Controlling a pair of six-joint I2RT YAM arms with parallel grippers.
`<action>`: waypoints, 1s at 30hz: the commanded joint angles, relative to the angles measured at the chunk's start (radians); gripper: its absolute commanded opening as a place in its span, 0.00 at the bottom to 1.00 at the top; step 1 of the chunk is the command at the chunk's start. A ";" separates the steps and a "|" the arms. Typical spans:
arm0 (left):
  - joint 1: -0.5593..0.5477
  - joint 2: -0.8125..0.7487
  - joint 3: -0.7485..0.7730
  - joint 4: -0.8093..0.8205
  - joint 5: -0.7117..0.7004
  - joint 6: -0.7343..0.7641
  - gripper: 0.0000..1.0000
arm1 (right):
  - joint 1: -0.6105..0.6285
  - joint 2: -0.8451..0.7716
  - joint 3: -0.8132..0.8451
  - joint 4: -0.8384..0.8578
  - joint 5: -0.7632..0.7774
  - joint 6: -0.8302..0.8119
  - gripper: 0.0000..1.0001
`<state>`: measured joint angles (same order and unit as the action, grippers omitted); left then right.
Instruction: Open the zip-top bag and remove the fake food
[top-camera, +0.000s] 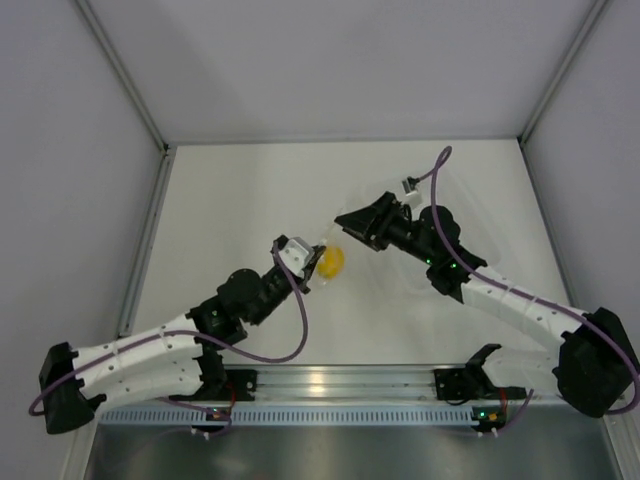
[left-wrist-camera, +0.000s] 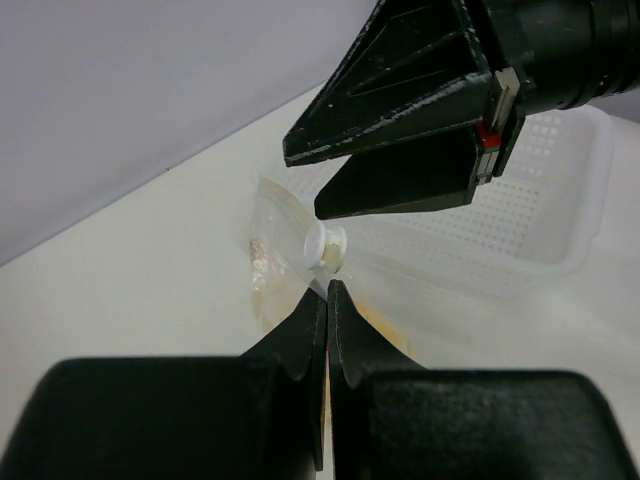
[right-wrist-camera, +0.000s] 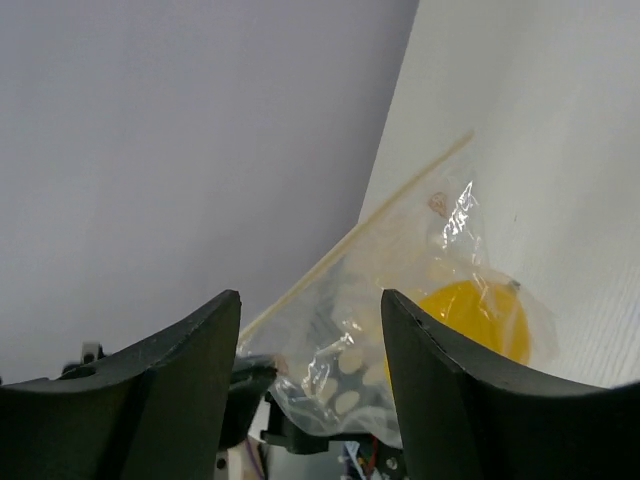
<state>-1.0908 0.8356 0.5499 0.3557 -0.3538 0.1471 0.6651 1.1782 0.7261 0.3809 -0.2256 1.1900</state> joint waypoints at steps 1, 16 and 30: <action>0.066 -0.056 0.117 -0.199 0.112 -0.138 0.00 | -0.048 -0.063 0.018 0.136 -0.190 -0.253 0.59; 0.140 -0.050 0.292 -0.403 0.797 -0.242 0.00 | 0.021 -0.278 0.208 -0.430 -0.609 -1.342 0.56; 0.141 -0.023 0.351 -0.388 0.934 -0.285 0.00 | 0.077 -0.250 0.200 -0.404 -0.701 -1.347 0.36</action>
<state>-0.9524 0.8108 0.8562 -0.0841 0.4969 -0.1253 0.7155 0.9199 0.8997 -0.0803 -0.9062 -0.1371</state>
